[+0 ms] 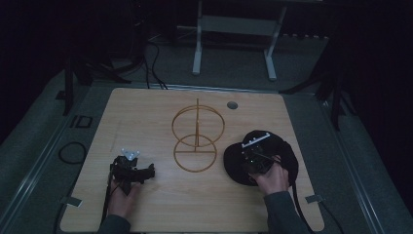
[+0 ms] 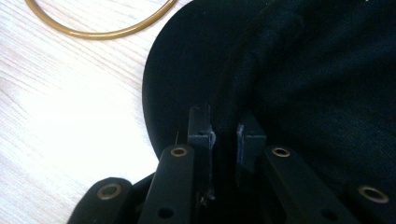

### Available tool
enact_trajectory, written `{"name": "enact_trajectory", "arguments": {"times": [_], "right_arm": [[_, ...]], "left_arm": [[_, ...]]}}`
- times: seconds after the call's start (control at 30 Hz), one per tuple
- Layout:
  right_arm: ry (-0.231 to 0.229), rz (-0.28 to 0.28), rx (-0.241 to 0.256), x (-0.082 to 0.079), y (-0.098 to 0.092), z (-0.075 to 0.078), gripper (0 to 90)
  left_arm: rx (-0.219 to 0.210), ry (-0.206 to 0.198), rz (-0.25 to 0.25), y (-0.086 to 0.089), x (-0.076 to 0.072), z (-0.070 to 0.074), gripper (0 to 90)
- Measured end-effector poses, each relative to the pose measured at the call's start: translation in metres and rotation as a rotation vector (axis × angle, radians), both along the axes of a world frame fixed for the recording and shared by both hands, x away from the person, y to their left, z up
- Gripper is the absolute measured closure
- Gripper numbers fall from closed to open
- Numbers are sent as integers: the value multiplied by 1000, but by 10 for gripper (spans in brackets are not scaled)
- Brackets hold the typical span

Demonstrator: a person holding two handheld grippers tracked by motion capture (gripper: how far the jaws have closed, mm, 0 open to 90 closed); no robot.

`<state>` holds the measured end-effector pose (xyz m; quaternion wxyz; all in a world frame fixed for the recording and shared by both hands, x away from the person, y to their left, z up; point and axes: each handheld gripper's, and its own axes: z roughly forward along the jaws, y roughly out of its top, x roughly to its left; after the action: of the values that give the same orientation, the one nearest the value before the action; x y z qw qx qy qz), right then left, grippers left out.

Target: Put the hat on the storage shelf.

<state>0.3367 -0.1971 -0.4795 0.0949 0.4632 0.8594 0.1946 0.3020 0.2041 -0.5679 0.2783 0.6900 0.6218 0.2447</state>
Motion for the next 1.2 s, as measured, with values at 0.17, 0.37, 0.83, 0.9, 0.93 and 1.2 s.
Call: {"name": "enact_trajectory", "arguments": {"times": [0.17,0.37,0.83,0.9,0.93,1.2], "right_arm": [[-9,10,-7,7,-2,6,808],[-16,31,3,14,-7,19,805],[-71,63,-14,24,-9,53,805],[-76,72,-19,26,-9,57,805],[-78,77,-23,27,-9,59,804],[-95,101,-30,29,-7,76,804]], "left_arm": [[0,0,0,0,0,0,12],[-1,0,1,0,0,0,12],[-1,0,1,0,0,0,12],[-1,1,1,0,0,0,11],[-1,1,1,0,0,0,12],[-1,1,1,0,0,0,12]]}}
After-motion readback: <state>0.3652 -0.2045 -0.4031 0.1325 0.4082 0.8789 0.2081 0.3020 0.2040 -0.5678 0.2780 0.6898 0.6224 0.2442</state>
